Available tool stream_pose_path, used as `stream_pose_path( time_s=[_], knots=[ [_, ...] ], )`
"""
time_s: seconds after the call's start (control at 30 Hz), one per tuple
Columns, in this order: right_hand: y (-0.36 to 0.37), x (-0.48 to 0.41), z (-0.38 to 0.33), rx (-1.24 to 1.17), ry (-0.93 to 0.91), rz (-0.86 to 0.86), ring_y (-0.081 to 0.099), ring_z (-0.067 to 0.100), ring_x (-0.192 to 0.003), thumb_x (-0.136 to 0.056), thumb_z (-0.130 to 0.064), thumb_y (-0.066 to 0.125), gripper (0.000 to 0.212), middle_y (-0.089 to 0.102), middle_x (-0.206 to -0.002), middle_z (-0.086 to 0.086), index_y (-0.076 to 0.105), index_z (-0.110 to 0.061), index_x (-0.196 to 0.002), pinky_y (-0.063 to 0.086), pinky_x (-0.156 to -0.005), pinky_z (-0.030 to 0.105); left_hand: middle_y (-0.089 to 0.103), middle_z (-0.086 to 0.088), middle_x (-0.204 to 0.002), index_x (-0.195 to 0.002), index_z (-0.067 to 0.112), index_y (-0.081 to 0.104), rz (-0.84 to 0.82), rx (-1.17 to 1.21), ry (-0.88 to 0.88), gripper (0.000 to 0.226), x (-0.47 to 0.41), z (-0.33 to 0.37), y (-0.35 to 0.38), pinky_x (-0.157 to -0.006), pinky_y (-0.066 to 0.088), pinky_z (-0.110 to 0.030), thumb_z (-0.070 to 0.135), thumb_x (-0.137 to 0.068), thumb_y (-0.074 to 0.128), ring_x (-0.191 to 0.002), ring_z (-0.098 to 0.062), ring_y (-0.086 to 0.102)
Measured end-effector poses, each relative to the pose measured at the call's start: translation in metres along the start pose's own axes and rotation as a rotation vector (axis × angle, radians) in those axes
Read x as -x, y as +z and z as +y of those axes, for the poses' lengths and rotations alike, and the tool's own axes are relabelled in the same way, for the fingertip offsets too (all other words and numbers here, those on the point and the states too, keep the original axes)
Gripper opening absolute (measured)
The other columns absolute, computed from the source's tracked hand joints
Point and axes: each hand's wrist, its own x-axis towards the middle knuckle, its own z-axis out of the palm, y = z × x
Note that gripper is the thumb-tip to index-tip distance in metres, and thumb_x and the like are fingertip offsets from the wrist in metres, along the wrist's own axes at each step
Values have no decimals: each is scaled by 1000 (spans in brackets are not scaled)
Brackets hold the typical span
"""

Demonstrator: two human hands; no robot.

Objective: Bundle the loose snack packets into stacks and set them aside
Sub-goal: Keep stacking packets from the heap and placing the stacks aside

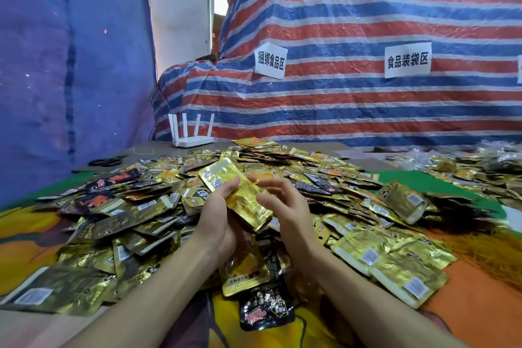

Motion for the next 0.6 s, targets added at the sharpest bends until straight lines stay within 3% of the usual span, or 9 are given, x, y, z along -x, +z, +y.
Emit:
stream_pose_path(
  time_s=[0.1, 0.17, 0.23, 0.33, 0.4, 0.47, 0.6],
  knots=[
    [-8, -1, -2, 216, -26, -44, 62, -3, -107, -69, -45, 86, 64, 67, -114, -18, 58, -34, -125, 49, -83, 12, 74, -21, -108, -98, 4, 79, 3, -103, 9, 38, 1, -1, -2, -76, 61, -44, 31, -98, 52, -94, -34, 74],
    [-13, -1, -5, 340, -17, -144, 58, -7, -108, -66, -50, 88, 76, 63, -119, -20, 51, -41, -133, 49, -84, 10, 73, -21, -110, -103, 4, 78, -6, -169, 5, 37, 2, -1, -1, -76, 62, -43, 32, -96, 55, -96, -35, 73],
    [-16, -2, -6, 409, 13, -189, 57, -6, -111, -65, -55, 87, 86, 59, -124, -17, 44, -42, -138, 50, -89, 13, 75, -19, -106, -95, 8, 81, -29, -246, -1, 35, 4, -2, 0, -75, 62, -43, 34, -92, 57, -94, -35, 74],
    [-18, -3, -7, 387, 51, -212, 65, -1, -100, -68, -41, 90, 85, 61, -116, -13, 39, -38, -137, 57, -80, 18, 74, -19, -111, -99, 11, 80, -41, -336, -2, 32, 9, -6, 4, -99, 52, -53, 34, -91, 60, -104, -39, 71],
    [-20, -5, -9, 354, 52, -196, 69, 2, -95, -67, -30, 89, 84, 65, -112, -10, 40, -32, -136, 59, -78, 21, 73, -20, -112, -106, 6, 77, -28, -396, 52, 33, 11, -10, 8, -102, 50, -53, 30, -86, 67, -102, -36, 71],
    [-24, -6, -16, 411, 22, -155, 69, 5, -96, -63, -35, 84, 83, 67, -114, -7, 43, -29, -135, 59, -82, 25, 72, -21, -115, -114, 3, 71, -46, -428, 103, 48, 13, -13, 13, -103, 48, -52, 30, -75, 72, -102, -35, 70],
    [-56, -18, -44, 571, 7, -36, 69, 13, -85, -61, -43, 82, 76, 67, -107, 0, 43, -23, -123, 62, -71, 31, 66, -14, -130, -129, 8, 60, -76, -439, 182, 60, 9, -18, 9, -109, 41, -48, 28, -75, 76, -119, -26, 61]
  ],
)
